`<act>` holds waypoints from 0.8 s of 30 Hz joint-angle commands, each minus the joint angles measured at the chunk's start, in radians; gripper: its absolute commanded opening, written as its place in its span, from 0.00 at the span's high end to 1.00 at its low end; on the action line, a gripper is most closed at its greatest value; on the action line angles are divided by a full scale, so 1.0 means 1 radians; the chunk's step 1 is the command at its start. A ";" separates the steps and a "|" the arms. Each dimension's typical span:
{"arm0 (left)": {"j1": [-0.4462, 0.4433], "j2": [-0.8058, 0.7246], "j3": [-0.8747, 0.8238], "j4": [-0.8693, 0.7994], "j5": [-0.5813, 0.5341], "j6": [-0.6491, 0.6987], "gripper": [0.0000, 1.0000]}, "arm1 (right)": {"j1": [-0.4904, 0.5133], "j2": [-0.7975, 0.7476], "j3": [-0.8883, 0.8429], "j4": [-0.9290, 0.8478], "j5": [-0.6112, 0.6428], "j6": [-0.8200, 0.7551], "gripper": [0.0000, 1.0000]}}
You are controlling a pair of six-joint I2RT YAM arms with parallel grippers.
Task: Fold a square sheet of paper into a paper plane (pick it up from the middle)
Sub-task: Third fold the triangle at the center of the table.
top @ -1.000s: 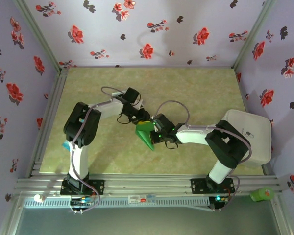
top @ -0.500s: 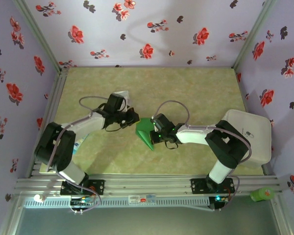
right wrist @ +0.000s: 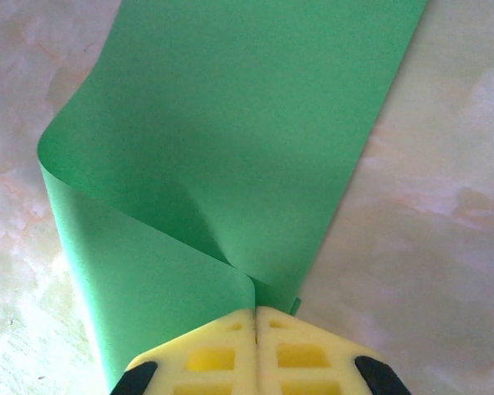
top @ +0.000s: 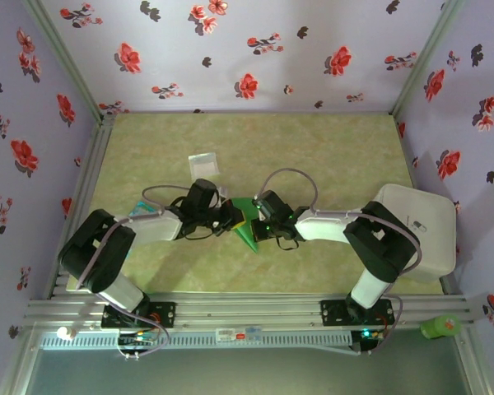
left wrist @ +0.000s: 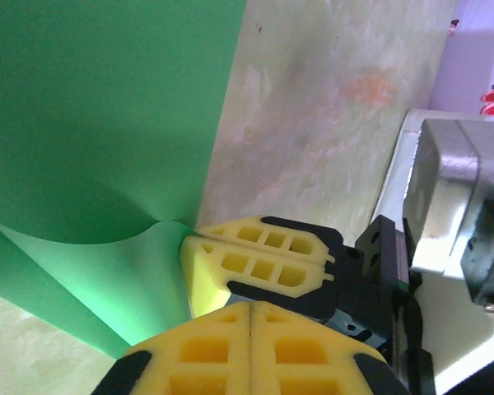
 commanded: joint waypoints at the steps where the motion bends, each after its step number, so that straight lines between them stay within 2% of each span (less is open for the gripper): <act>1: -0.009 0.021 -0.012 0.021 -0.019 -0.004 1.00 | -0.006 0.018 0.002 -0.048 0.021 0.011 1.00; 14: -0.016 0.094 0.009 0.025 -0.019 0.014 1.00 | -0.007 0.016 -0.008 -0.044 0.020 0.010 1.00; 24: -0.016 0.130 0.008 -0.057 -0.045 0.056 1.00 | -0.007 0.014 -0.017 -0.041 0.022 0.011 1.00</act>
